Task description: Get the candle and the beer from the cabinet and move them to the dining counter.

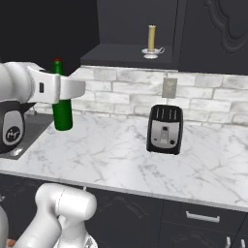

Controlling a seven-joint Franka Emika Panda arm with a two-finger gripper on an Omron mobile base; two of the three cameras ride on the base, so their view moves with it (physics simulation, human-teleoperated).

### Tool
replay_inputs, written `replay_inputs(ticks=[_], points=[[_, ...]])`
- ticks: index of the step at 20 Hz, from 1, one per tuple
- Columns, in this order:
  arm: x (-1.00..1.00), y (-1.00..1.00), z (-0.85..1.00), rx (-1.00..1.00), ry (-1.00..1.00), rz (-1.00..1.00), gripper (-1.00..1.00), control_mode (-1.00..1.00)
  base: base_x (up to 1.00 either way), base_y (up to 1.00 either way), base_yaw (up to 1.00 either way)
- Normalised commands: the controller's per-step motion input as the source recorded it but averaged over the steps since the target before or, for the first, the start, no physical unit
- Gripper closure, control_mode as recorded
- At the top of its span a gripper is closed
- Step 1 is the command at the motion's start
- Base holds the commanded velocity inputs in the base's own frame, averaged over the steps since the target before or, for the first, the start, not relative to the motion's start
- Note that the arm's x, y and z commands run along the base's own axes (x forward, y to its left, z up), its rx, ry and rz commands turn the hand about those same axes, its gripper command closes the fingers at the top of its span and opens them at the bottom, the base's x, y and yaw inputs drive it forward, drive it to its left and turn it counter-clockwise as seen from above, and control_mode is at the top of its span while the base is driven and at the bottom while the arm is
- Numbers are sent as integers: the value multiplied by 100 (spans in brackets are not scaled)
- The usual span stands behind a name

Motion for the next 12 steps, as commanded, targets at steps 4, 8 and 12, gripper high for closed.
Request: replay_inputs(ticks=[4, 8, 12], points=[[-1, 0, -5, 0, 0, 5, 100, -100, 0, 0, 0], [0, 0, -5, 0, 0, 6, 100, -100, 0, 0, 0], [0, 0, -1, 0, 0, 1, 100, -100, 0, 0, 0]])
